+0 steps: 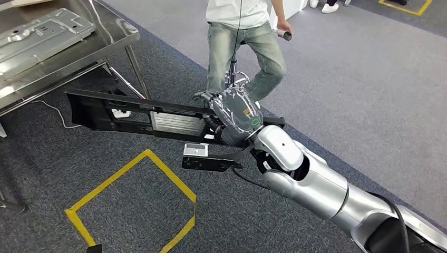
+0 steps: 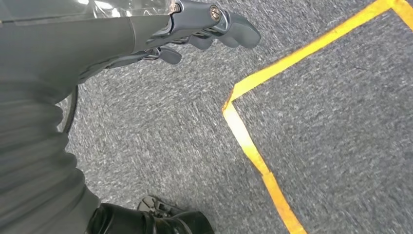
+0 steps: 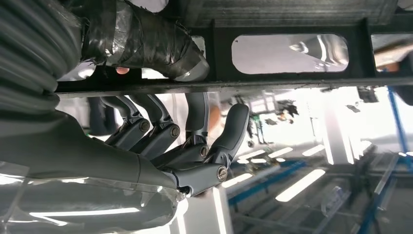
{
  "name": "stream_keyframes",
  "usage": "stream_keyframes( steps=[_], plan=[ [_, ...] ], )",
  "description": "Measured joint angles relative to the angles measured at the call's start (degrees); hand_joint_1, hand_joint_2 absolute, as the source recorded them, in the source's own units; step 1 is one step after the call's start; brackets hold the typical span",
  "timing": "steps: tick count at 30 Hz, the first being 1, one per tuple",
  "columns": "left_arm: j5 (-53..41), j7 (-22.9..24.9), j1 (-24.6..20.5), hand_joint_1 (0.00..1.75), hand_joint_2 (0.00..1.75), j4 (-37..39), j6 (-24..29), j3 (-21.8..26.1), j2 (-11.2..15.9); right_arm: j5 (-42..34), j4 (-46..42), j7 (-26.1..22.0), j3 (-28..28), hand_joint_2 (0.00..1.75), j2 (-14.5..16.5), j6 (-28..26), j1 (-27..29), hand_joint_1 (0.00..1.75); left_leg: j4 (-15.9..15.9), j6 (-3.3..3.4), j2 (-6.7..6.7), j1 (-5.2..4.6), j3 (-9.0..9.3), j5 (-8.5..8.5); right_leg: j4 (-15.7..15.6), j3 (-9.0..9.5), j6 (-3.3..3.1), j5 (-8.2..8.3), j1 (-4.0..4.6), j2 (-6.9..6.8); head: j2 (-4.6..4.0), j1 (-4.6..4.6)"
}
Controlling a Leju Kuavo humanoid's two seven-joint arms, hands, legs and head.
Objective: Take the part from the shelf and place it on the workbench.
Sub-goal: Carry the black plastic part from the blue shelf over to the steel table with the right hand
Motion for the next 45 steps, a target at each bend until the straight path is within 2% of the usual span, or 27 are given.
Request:
stream_keyframes(
  steps=[2,3,4,6,8,10,12,13,14,17,19,20,23,25,27,28,30,32,34,35,36,38,39,41,42,43,45],
  plan=[
    [-0.11,0.03,-0.16,0.0,1.75,0.0,-0.01,-0.02,-0.01,0.01,0.53,-0.03,-0.09,1.75,-0.02,-0.29,0.02,1.75,-0.02,0.28,-0.97,0.0,0.1,-0.05,7.39,-3.97,0.06,-2.89,-0.04,1.14,0.0,0.14],
    [-0.19,0.06,-0.17,0.0,1.75,0.0,-0.01,-0.03,-0.02,0.01,0.86,-0.03,-0.1,1.75,-0.04,-0.35,0.11,1.75,0.01,0.32,-1.57,0.0,0.13,-0.1,9.81,-5.51,0.13,-3.23,-0.05,1.27,0.0,0.16],
    [-0.28,0.1,-0.14,0.0,1.75,0.0,-0.01,-0.05,-0.02,0.03,1.2,-0.03,-0.1,1.75,-0.07,-0.37,0.19,1.75,0.08,0.31,-2.2,0.01,0.16,-0.15,10.19,-6.1,0.18,-2.47,-0.1,1.34,-0.01,0.15],
    [-0.42,0.17,-0.09,0.0,1.75,0.0,-0.01,-0.09,-0.02,0.09,1.77,-0.02,-0.14,1.75,-0.11,-0.37,0.27,1.75,0.45,0.06,-3.59,0.11,0.2,-0.35,4.72,-4.09,0.18,1.67,-0.29,1.92,0.0,0.17],
    [-0.03,0.18,-0.15,0.0,1.75,0.0,0.1,-0.1,-0.03,0.15,1.76,0.27,-0.29,1.75,-0.12,-0.04,0.29,1.75,1.21,-0.49,-4.84,0.17,-0.17,-0.73,-2.07,-1.07,0.11,4.43,-0.63,4.12,0.0,0.12],
    [0.64,0.17,-0.13,0.0,1.75,0.0,0.33,-0.1,-0.01,0.38,0.66,1.37,-0.4,1.75,-0.16,1.01,0.63,1.75,1.64,-1.13,-5.83,0.33,-0.75,-0.86,-4.37,0.02,-0.08,4.53,-0.63,5.34,0.0,0.14],
    [1.08,0.17,0.19,0.0,1.75,0.0,0.52,-0.09,0.03,0.86,-1.02,2.84,-0.4,1.75,-0.2,2.26,1.08,1.75,1.52,-1.77,-6.59,0.62,-1.06,-0.79,-4.75,0.27,-0.64,4.67,-0.49,4.37,-0.01,0.2],
    [1.18,0.17,0.39,0.0,1.75,0.0,0.56,-0.08,0.01,1.07,-1.74,3.39,-0.4,1.75,-0.21,2.69,1.22,1.75,1.76,-2.04,-6.24,0.63,-1.19,-1.0,-5.0,0.49,-0.96,4.76,-0.52,3.88,0.0,0.16],
    [1.21,0.18,0.44,0.0,1.75,0.0,0.59,-0.08,-0.02,1.19,-2.32,3.74,-0.39,1.75,-0.22,2.97,1.28,1.75,3.09,-2.31,-5.01,0.56,-1.78,-1.82,-5.3,0.75,-1.29,4.84,-0.59,3.28,0.0,-0.01],
    [1.16,0.18,0.12,0.0,1.75,0.0,0.6,-0.08,-0.03,1.35,-3.56,4.15,-0.39,1.75,-0.27,3.41,1.54,1.75,13.09,-2.98,-0.54,0.54,-6.53,-6.53,-5.6,1.2,-1.91,4.69,-0.36,1.3,0.01,-0.48],
    [1.13,0.18,0.13,0.0,1.75,0.0,0.6,-0.08,-0.02,1.36,-4.01,4.17,-0.39,1.75,-0.37,3.48,1.98,1.75,17.36,-3.19,0.06,0.73,-8.94,-7.43,-5.58,1.24,-2.01,4.53,-0.21,-0.03,0.01,-0.48],
    [1.11,0.18,0.2,0.0,1.75,0.0,0.6,-0.08,-0.02,1.36,-4.2,4.18,-0.39,1.75,-0.41,3.48,2.16,1.75,16.39,-3.2,0.16,0.78,-8.59,-6.4,-5.58,1.25,-1.99,4.45,-0.17,-0.64,0.0,-0.48],
    [1.04,0.18,0.18,0.0,1.75,0.0,0.6,-0.08,-0.01,1.36,-4.91,4.17,-0.4,1.75,-0.46,3.48,2.25,1.75,5.29,-2.77,2.2,0.44,-2.91,-1.53,-5.55,1.54,-1.59,4.09,0.06,-2.22,0.0,-0.48],
    [0.9,0.18,-0.05,0.0,1.75,0.0,0.6,-0.08,-0.01,1.36,-5.31,4.15,-0.41,1.75,-0.5,3.51,2.2,1.75,1.3,-2.15,3.21,-0.14,-0.86,-0.78,-5.54,1.76,-1.11,3.78,0.29,-3.15,0.0,-0.42],
    [0.8,0.18,-0.07,0.0,1.75,0.0,0.6,-0.08,0.01,1.36,-5.52,4.13,-0.41,1.75,-0.53,3.54,2.19,1.75,0.97,-1.48,2.09,-0.33,-0.64,-0.84,-5.64,2.07,-0.52,3.47,0.34,-4.14,0.0,-0.35],
    [0.78,0.18,0.04,0.0,1.75,0.0,0.6,-0.08,0.02,1.36,-5.63,4.11,-0.41,1.75,-0.56,3.55,2.2,1.75,0.71,-1.19,1.49,-0.24,-0.37,-0.77,-5.41,2.22,-0.19,3.15,0.21,-3.96,-0.01,-0.33],
    [0.73,0.19,0.13,0.0,1.75,0.0,0.58,-0.08,0.03,1.36,-5.86,4.1,-0.42,1.75,-0.63,3.54,2.14,1.75,0.16,-0.44,0.47,0.04,0.24,-0.54,-2.38,1.14,0.22,1.18,-0.01,-1.88,-0.01,-0.12],
    [0.68,0.2,0.0,0.0,1.75,0.0,0.56,-0.08,0.03,1.36,-5.97,4.1,-0.42,1.75,-0.78,3.53,2.19,1.75,0.06,0.09,-0.52,0.12,0.38,-0.51,4.74,-2.42,0.27,-2.16,-0.17,0.62,-0.01,0.13],
    [0.67,0.2,-0.08,0.0,1.75,0.0,0.54,-0.08,0.03,1.36,-5.98,4.1,-0.42,1.75,-1.0,3.53,2.51,1.75,0.13,0.23,-1.84,0.09,0.41,-0.56,10.26,-5.69,0.35,-3.5,-0.18,1.27,0.0,0.18],
    [0.65,0.22,-0.05,0.0,1.75,0.0,0.51,-0.08,0.03,1.36,-5.98,4.09,-0.42,1.75,-1.12,3.52,2.64,1.75,0.21,0.22,-2.59,0.08,0.43,-0.61,10.16,-6.01,0.34,-2.54,-0.19,1.37,0.0,0.19],
    [0.61,0.25,-0.01,0.0,1.75,0.0,0.48,-0.08,0.03,1.36,-5.98,4.08,-0.42,1.75,-1.22,3.51,2.69,1.75,0.35,0.15,-3.36,0.1,0.45,-0.69,7.91,-5.25,0.28,-0.63,-0.23,1.57,0.0,0.19],
    [0.52,0.32,0.01,0.0,1.75,0.0,0.35,-0.08,0.02,1.36,-5.98,4.05,-0.43,1.75,-1.36,3.48,2.61,1.75,0.9,-0.22,-4.77,0.13,0.26,-1.01,0.49,-2.16,0.07,3.39,-0.45,3.73,-0.01,0.19],
    [0.46,0.37,-0.05,0.0,1.75,0.0,0.3,-0.08,0.02,1.36,-5.98,4.02,-0.44,1.75,-1.39,3.45,2.57,1.75,1.23,-0.48,-5.44,0.13,-0.02,-1.16,-2.36,-0.9,-0.01,4.43,-0.64,4.97,0.0,0.14],
    [0.33,0.49,-0.11,0.0,1.75,0.0,0.21,-0.08,0.02,1.36,-5.97,3.89,-0.45,1.75,-1.48,3.38,2.61,1.75,1.56,-1.17,-6.65,0.36,-0.61,-1.17,-4.52,0.05,-0.22,4.56,-0.65,6.19,0.0,0.11],
    [0.26,0.55,-0.02,0.0,1.75,0.0,0.2,-0.08,0.02,1.37,-5.96,3.78,-0.45,1.75,-1.51,3.35,2.63,1.75,1.47,-1.52,-7.3,0.56,-0.78,-1.07,-4.74,0.18,-0.4,4.62,-0.6,5.61,0.0,0.11],
    [0.21,0.62,0.15,0.0,1.75,0.0,0.18,-0.08,0.02,1.37,-5.93,3.68,-0.45,1.75,-1.53,3.33,2.6,1.75,1.51,-1.81,-7.31,0.73,-0.9,-1.08,-5.01,0.36,-0.69,4.73,-0.54,4.94,-0.01,0.14],
    [0.15,0.68,0.34,0.0,1.75,0.0,0.15,-0.09,-0.01,1.4,-5.92,3.51,-0.45,1.75,-1.51,3.26,2.44,1.75,3.06,-2.34,-4.71,0.56,-1.63,-2.05,-5.65,0.95,-1.28,4.89,-0.63,3.63,-0.01,-0.13]
  ],
)
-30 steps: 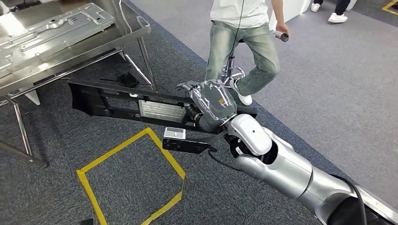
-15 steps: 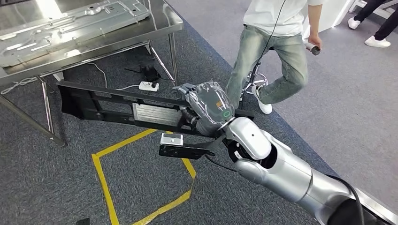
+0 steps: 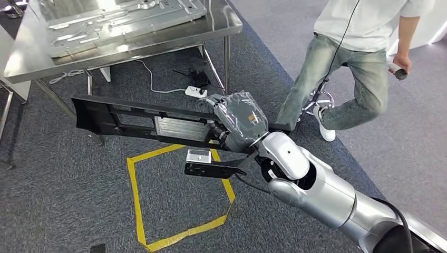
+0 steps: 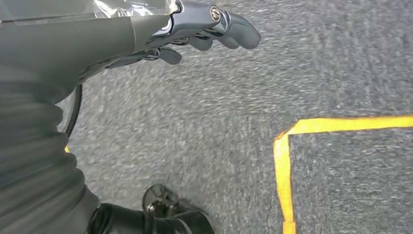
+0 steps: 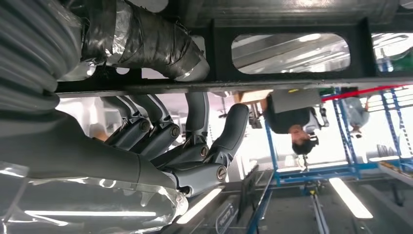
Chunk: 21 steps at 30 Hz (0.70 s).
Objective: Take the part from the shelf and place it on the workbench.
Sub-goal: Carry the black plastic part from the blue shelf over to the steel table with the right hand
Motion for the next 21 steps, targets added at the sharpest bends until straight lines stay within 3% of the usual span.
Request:
stream_keyframes(
  steps=[2,4,5,6,7,9,11,13,15,16,18,19,20,21],
  plan=[
    [0.04,0.02,-0.17,0.0,1.75,0.0,-0.04,0.0,0.01,0.03,0.02,-0.09,0.0,1.75,0.02,-0.09,-0.18,1.75,6.08,-0.54,3.61,-0.09,-3.01,-2.91,-0.28,0.44,-0.42,-0.09,0.11,-1.45,0.0,-0.27],
    [0.23,0.02,-0.27,0.0,1.75,0.0,-0.21,0.01,0.04,0.08,0.15,-0.16,0.0,1.75,0.02,-0.13,-0.19,1.75,13.19,-0.95,4.67,0.15,-6.92,-5.29,-0.28,0.54,-0.64,-0.28,0.21,-3.05,0.0,-0.28],
    [0.35,-0.02,-0.23,0.0,1.75,0.0,-0.37,0.01,0.05,0.12,0.28,-0.26,0.0,1.75,0.03,-0.13,-0.17,1.75,14.31,-1.05,4.77,0.23,-7.73,-5.03,-0.27,0.55,-0.65,-0.37,0.22,-3.79,0.0,-0.29],
    [0.45,-0.13,-0.18,0.0,1.75,0.0,-0.62,0.01,0.09,0.19,0.45,-0.38,0.0,1.75,0.07,-0.12,-0.22,1.75,12.98,-1.09,4.9,0.28,-7.28,-3.68,-0.27,0.6,-0.6,-0.48,0.23,-4.49,0.0,-0.27],
    [0.5,-0.26,-0.14,0.0,1.75,0.0,-0.91,0.01,0.18,0.26,0.63,-0.51,0.0,1.75,0.16,-0.09,-0.38,1.75,9.54,-1.04,5.31,0.3,-5.64,-1.67,-0.26,0.71,-0.49,-0.6,0.25,-5.16,0.0,-0.28],
    [0.5,-0.35,-0.23,0.0,1.75,0.0,-1.83,0.01,0.45,0.39,1.03,-0.69,0.0,1.75,0.46,0.02,-0.98,1.75,1.36,-0.66,7.35,-0.06,-1.52,1.34,-0.24,0.99,-0.1,-0.93,0.48,-6.26,0.0,-0.27],
    [0.18,0.46,-0.39,0.0,1.75,0.0,-3.42,0.01,0.75,0.45,1.44,-0.89,0.0,1.75,0.75,0.17,-1.69,1.75,-2.17,0.06,8.3,-0.59,0.26,1.81,-0.28,1.24,0.46,-1.26,0.77,-7.11,0.01,-0.15],
    [-0.73,2.52,-0.39,0.0,1.75,0.0,-5.29,-0.07,1.09,0.46,1.82,-1.03,0.0,1.75,1.01,0.39,-2.14,1.75,-2.37,0.76,7.04,-0.7,0.41,1.73,-0.43,1.69,1.1,-1.61,0.89,-8.1,0.0,-0.06],
    [-2.11,5.63,-0.32,0.0,1.75,0.0,-6.79,-0.34,1.46,0.47,2.2,-1.05,0.0,1.75,1.23,0.78,-2.49,1.75,-2.82,1.3,5.82,-0.43,0.97,1.87,0.82,1.63,1.75,-2.78,0.69,-7.19,0.0,0.03],
    [-2.7,7.1,-0.4,0.0,1.75,0.0,-7.27,-0.57,1.69,0.48,2.41,-1.07,0.0,1.75,1.31,0.97,-2.76,1.75,-3.02,1.64,5.3,-0.28,1.23,1.96,3.0,0.69,1.94,-4.04,0.59,-5.94,0.01,0.15],
    [-3.92,9.8,-0.67,0.0,1.75,0.0,-8.33,-1.2,2.24,0.48,3.0,-1.11,0.0,1.75,1.45,1.16,-3.14,1.75,-3.08,2.11,4.14,-0.27,1.36,1.97,10.57,-3.23,2.02,-7.38,0.47,-3.31,0.01,0.38],
    [-4.74,10.98,-0.79,0.0,1.75,0.0,-9.08,-1.59,2.55,0.48,3.34,-1.17,0.01,1.75,1.51,1.19,-3.17,1.75,-3.05,2.25,3.45,-0.32,1.36,1.95,14.08,-5.23,1.99,-8.43,0.48,-2.73,0.01,0.44],
    [-5.94,12.29,-0.82,0.0,1.75,0.0,-10.02,-2.07,2.87,0.49,3.71,-1.27,0.02,1.75,1.55,1.2,-3.13,1.75,-3.0,2.27,2.65,-0.36,1.39,1.92,15.95,-6.49,1.92,-8.46,0.48,-2.43,0.0,0.44],
    [-7.57,13.7,-0.82,0.0,1.75,0.0,-11.16,-2.74,3.22,0.49,4.07,-1.45,0.03,1.75,1.59,1.21,-3.12,1.75,-2.91,2.27,1.82,-0.39,1.42,1.89,15.54,-6.67,1.79,-7.32,0.48,-2.28,0.0,0.45]
  ],
)
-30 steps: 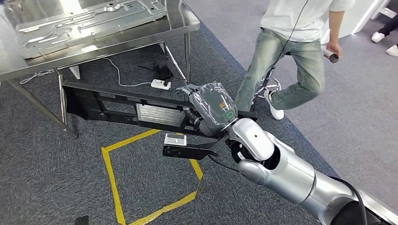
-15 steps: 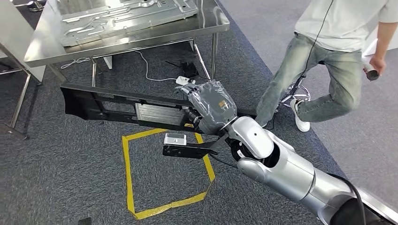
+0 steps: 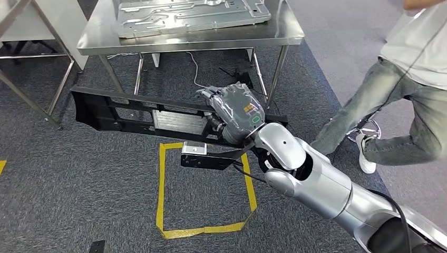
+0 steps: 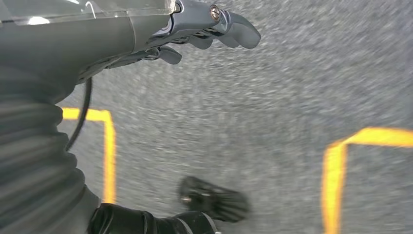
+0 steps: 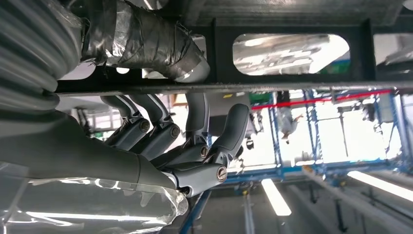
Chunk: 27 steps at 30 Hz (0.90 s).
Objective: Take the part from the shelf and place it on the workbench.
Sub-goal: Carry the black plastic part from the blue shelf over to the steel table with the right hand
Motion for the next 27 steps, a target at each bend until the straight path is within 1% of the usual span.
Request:
stream_keyframes(
  steps=[1,2,3,4,5,6,7,8,9,10,11,12,13,14,15,16,17,18,19,20,21,23,24,25,26,27],
  plan=[
    [-1.7,1.36,0.0,0.0,1.75,0.0,-1.22,-0.88,0.35,0.01,0.34,-0.25,0.01,1.75,0.07,0.01,-0.07,1.75,0.12,-0.05,-0.81,-0.01,0.04,-0.05,-2.57,0.9,-0.2,2.04,0.0,0.28,0.0,0.01],
    [-3.24,2.61,-0.01,0.0,1.75,0.0,-2.47,-1.9,0.67,0.01,0.65,-0.56,0.02,1.75,0.21,0.01,-0.24,1.75,0.27,-0.15,-1.59,0.0,0.04,-0.14,-6.49,2.49,-0.47,4.35,0.0,1.06,0.0,0.02],
    [-4.35,3.67,-0.07,0.0,1.75,0.0,-3.7,-2.97,0.95,0.01,0.98,-0.95,0.02,1.75,0.43,0.0,-0.45,1.75,0.54,-0.34,-2.29,-0.05,-0.11,-0.27,-10.33,4.11,-0.74,5.9,-0.1,2.35,0.0,-0.02],
    [-4.93,4.53,-0.15,0.0,1.75,0.0,-4.75,-3.89,1.18,0.01,1.29,-1.34,0.02,1.75,0.7,-0.02,-0.66,1.75,0.73,-0.58,-2.87,0.0,-0.34,-0.35,-13.14,5.37,-0.93,6.83,-0.19,3.4,0.0,-0.05],
    [-5.25,5.21,-0.23,0.0,1.75,0.0,-5.55,-4.59,1.37,0.01,1.58,-1.69,0.02,1.75,0.96,-0.04,-0.79,1.75,0.85,-0.86,-3.38,0.11,-0.58,-0.39,-14.72,6.09,-1.07,7.05,-0.18,4.18,0.0,-0.04],
    [-5.5,5.8,-0.25,0.0,1.75,0.0,-6.14,-5.17,1.53,0.01,1.87,-1.97,0.03,1.75,1.18,-0.04,-0.88,1.75,0.84,-1.26,-3.93,0.27,-0.8,-0.35,-15.13,6.36,-1.21,6.78,-0.09,4.29,0.0,-0.03],
    [-5.83,6.34,-0.18,0.0,1.75,0.0,-6.55,-5.64,1.69,0.01,2.13,-2.12,0.03,1.75,1.36,-0.04,-0.92,1.75,0.62,-1.65,-4.51,0.43,-0.86,-0.22,-15.24,6.49,-1.39,6.81,-0.02,3.71,0.0,0.01],
    [-6.15,6.8,-0.07,0.0,1.75,-0.02,-6.96,-6.11,1.76,0.01,2.36,-2.21,0.04,1.75,1.52,-0.01,-0.93,1.75,0.58,-1.99,-4.37,0.5,-0.91,-0.23,-15.58,6.74,-1.67,6.9,-0.04,3.1,0.0,0.04],
    [-6.44,7.21,0.01,0.0,1.75,-0.04,-7.41,-6.64,1.83,0.03,2.59,-2.23,0.04,1.75,1.67,0.02,-0.98,1.75,1.02,-2.34,-3.31,0.41,-1.14,-0.56,-15.98,7.05,-2.0,6.99,-0.12,2.44,0.0,-0.06],
    [-6.63,7.56,0.0,0.0,1.75,-0.06,-7.91,-7.13,1.85,0.05,2.75,-2.23,0.04,1.75,1.78,0.05,-1.05,1.75,2.43,-2.61,-1.67,0.29,-1.82,-1.41,-16.36,7.36,-2.27,7.09,-0.27,1.79,0.0,-0.21],
    [-6.79,7.82,-0.07,0.0,1.75,-0.08,-8.48,-7.6,1.84,0.08,2.9,-2.21,0.04,1.75,1.85,0.08,-1.1,1.75,5.07,-2.85,0.33,0.3,-3.12,-2.78,-16.61,7.63,-2.5,7.1,-0.26,1.12,0.0,-0.31],
    [-7.03,8.03,-0.17,0.0,1.75,-0.09,-8.92,-8.08,1.85,0.1,3.03,-2.19,0.04,1.75,1.89,0.13,-1.11,1.75,8.57,-3.11,1.74,0.32,-4.9,-4.4,-16.68,7.77,-2.66,7.0,-0.17,0.5,0.0,-0.43],
    [-7.43,8.21,-0.23,0.0,1.75,-0.09,-9.2,-8.57,1.83,0.1,3.13,-2.16,0.04,1.75,1.88,0.21,-1.07,1.75,12.27,-3.34,2.38,0.49,-6.87,-5.8,-16.66,7.86,-2.75,6.86,-0.09,-0.19,0.0,-0.45],
    [-7.95,8.32,-0.23,0.0,1.75,-0.09,-9.29,-9.07,1.8,0.1,3.23,-2.12,0.04,1.75,1.87,0.31,-0.94,1.75,14.96,-3.54,2.7,0.63,-8.41,-6.46,-16.63,7.93,-2.77,6.71,-0.05,-0.86,0.01,-0.45],
    [-8.5,8.39,-0.2,0.0,1.75,-0.09,-9.16,-9.57,1.77,0.1,3.29,-2.1,0.04,1.75,1.87,0.44,-0.8,1.75,15.69,-3.7,2.89,0.75,-8.97,-6.08,-16.56,8.01,-2.74,6.51,-0.03,-1.53,0.01,-0.46],
    [-8.95,8.41,-0.18,0.0,1.75,-0.09,-8.96,-10.02,1.73,0.1,3.31,-2.08,0.04,1.75,1.88,0.56,-0.69,1.75,14.19,-3.79,3.17,0.84,-8.34,-4.69,-16.45,8.14,-2.64,6.27,-0.03,-2.15,0.01,-0.46],
    [-9.22,8.42,-0.18,0.0,1.75,-0.09,-8.75,-10.37,1.72,0.1,3.32,-2.07,0.04,1.75,1.89,0.66,-0.63,1.75,10.7,-3.8,3.78,0.89,-6.59,-2.6,-16.31,8.36,-2.49,5.97,-0.04,-2.72,0.01,-0.48],
    [-9.39,8.43,-0.25,0.0,1.75,-0.09,-8.57,-10.7,1.72,0.1,3.32,-2.07,0.04,1.75,1.89,0.73,-0.63,1.75,6.72,-3.66,5.01,0.68,-4.47,-1.07,-16.19,8.6,-2.3,5.65,0.03,-3.27,0.0,-0.48],
    [-9.45,8.43,-0.34,0.0,1.75,-0.09,-8.35,-11.04,1.73,0.1,3.32,-2.06,0.04,1.75,1.89,0.81,-0.67,1.75,3.45,-3.32,5.99,0.41,-2.75,-0.01,-16.08,8.79,-2.04,5.34,0.17,-3.73,0.0,-0.47],
    [-9.46,8.43,-0.43,0.0,1.75,-0.09,-8.11,-11.35,1.75,0.11,3.31,-2.03,0.04,1.75,1.89,0.9,-0.72,1.75,1.45,-2.92,6.66,0.13,-1.7,0.36,-16.01,8.95,-1.78,5.09,0.32,-4.13,0.0,-0.45],
    [-9.41,8.43,-0.49,0.0,1.75,-0.09,-7.81,-11.61,1.77,0.13,3.31,-2.0,0.04,1.75,1.88,0.99,-0.75,1.75,0.84,-2.5,6.85,-0.16,-1.41,0.09,-16.02,9.06,-1.49,4.9,0.47,-4.55,0.0,-0.45],
    [-9.27,8.41,-0.44,0.0,1.75,-0.09,-7.23,-11.97,1.78,0.19,3.28,-1.8,0.04,1.75,1.87,1.17,-0.77,1.75,0.73,-1.92,5.77,-0.11,-1.38,0.08,-16.06,9.31,-0.89,4.48,0.61,-5.29,0.01,-0.44],
    [-9.21,8.39,-0.37,0.0,1.75,-0.09,-6.99,-12.17,1.77,0.21,3.24,-1.67,0.04,1.75,1.87,1.25,-0.78,1.75,0.58,-1.68,5.36,0.03,-1.19,0.07,-15.69,9.33,-0.56,4.0,0.53,-4.99,0.01,-0.42],
    [-9.15,8.34,-0.33,0.0,1.75,-0.09,-6.84,-12.42,1.77,0.23,3.17,-1.53,0.04,1.75,1.86,1.31,-0.82,1.75,0.38,-1.4,5.02,0.19,-0.96,0.05,-14.35,8.87,-0.29,3.09,0.45,-4.1,0.0,-0.33],
    [-8.96,8.19,-0.35,0.0,1.75,-0.09,-6.71,-12.64,1.77,0.21,3.09,-1.31,0.04,1.75,1.84,1.4,-0.84,1.75,0.24,-1.09,4.72,0.34,-0.72,0.0,-11.77,7.7,-0.08,1.71,0.33,-2.87,0.0,-0.25],
    [-8.72,7.89,-0.39,0.0,1.75,-0.09,-6.62,-12.8,1.77,0.14,3.04,-1.07,0.04,1.75,1.8,1.56,-0.77,1.75,0.2,-0.82,4.44,0.37,-0.58,-0.1,-8.04,5.88,0.01,0.08,0.2,-1.52,0.0,-0.18]
  ],
)
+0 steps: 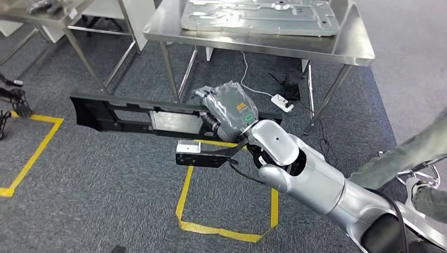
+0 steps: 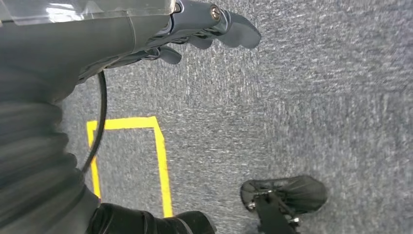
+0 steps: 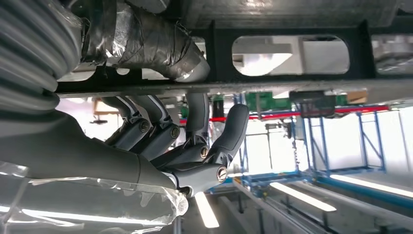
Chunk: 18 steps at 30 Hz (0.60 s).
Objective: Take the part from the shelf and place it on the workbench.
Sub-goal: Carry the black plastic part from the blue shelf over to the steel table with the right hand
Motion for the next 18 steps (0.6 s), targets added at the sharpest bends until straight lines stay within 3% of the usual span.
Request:
stream_keyframes(
  steps=[2,3,4,6,7,9,13,15,17,18],
  plan=[
    [0.53,-0.78,-0.14,0.0,1.75,0.0,0.11,-0.15,-0.01,-0.17,-0.04,0.54,0.0,1.75,-0.12,0.4,0.36,1.75,0.08,0.36,-0.66,-0.01,0.2,-0.22,7.23,-4.18,0.05,-2.2,-0.02,1.19,0.01,0.07],
    [0.68,-1.12,-0.16,0.0,1.75,0.0,0.14,-0.21,-0.01,-0.22,-0.04,0.71,0.0,1.75,-0.22,0.59,0.61,1.75,0.15,0.42,-1.04,-0.02,0.31,-0.33,8.64,-5.37,0.03,-1.89,-0.03,1.32,0.01,0.07],
    [0.78,-1.33,-0.15,0.0,1.75,0.0,0.15,-0.26,-0.01,-0.24,-0.04,0.82,0.0,1.75,-0.33,0.68,0.77,1.75,0.26,0.41,-1.41,-0.03,0.43,-0.48,7.81,-5.49,-0.05,-0.46,-0.05,1.36,0.01,0.1],
    [0.87,-1.51,-0.08,0.0,1.75,0.0,0.15,-0.31,-0.02,-0.24,-0.12,0.93,0.0,1.75,-0.5,0.73,0.79,1.75,0.62,0.17,-2.09,-0.01,0.75,-0.9,0.9,-3.0,-0.38,4.08,-0.1,1.44,0.0,0.15],
    [0.92,-1.54,-0.08,0.0,1.75,0.0,0.16,-0.31,-0.03,-0.23,-0.19,0.96,0.0,1.75,-0.54,0.73,0.71,1.75,0.78,-0.03,-2.31,-0.07,0.83,-1.11,-2.6,-1.54,-0.55,5.6,-0.07,1.59,0.0,0.17],
    [1.05,-1.69,-0.14,0.0,1.75,0.0,0.27,-0.32,-0.02,-0.24,-0.42,1.02,-0.01,1.75,-0.53,0.73,0.55,1.75,1.07,-0.57,-2.6,-0.2,0.65,-1.3,-6.29,0.06,-0.91,6.47,0.01,1.89,0.0,0.14],
    [1.56,-3.02,-0.03,0.0,1.75,0.0,1.19,-0.32,0.07,-0.24,-0.68,1.4,-0.01,1.75,-0.56,1.03,0.48,1.75,1.8,-1.64,-2.4,-0.07,0.13,-1.85,-7.03,0.38,-1.87,6.69,-0.03,1.97,0.0,0.06],
    [2.25,-4.67,-0.03,0.0,1.75,0.0,2.31,-0.3,0.1,-0.83,-0.82,1.82,0.0,1.75,-0.56,2.0,0.34,1.75,6.64,-2.25,-1.88,0.1,-2.01,-4.62,-7.3,0.57,-2.32,6.84,-0.23,1.87,0.01,-0.13],
    [3.02,-6.7,-0.02,0.0,1.75,0.0,4.08,-0.26,0.1,-3.33,-0.98,2.42,0.01,1.75,-0.57,4.03,0.21,1.75,14.12,-2.63,-1.58,0.22,-5.56,-7.69,-7.3,0.59,-2.52,6.78,-0.16,1.82,0.01,-0.3],
    [3.31,-7.48,0.03,0.0,1.75,0.0,5.04,-0.24,0.1,-5.17,-1.01,2.68,0.03,1.75,-0.6,5.13,0.2,1.75,16.35,-2.68,-1.52,0.24,-6.73,-8.09,-7.29,0.62,-2.56,6.74,-0.12,1.8,0.0,-0.28]
  ],
)
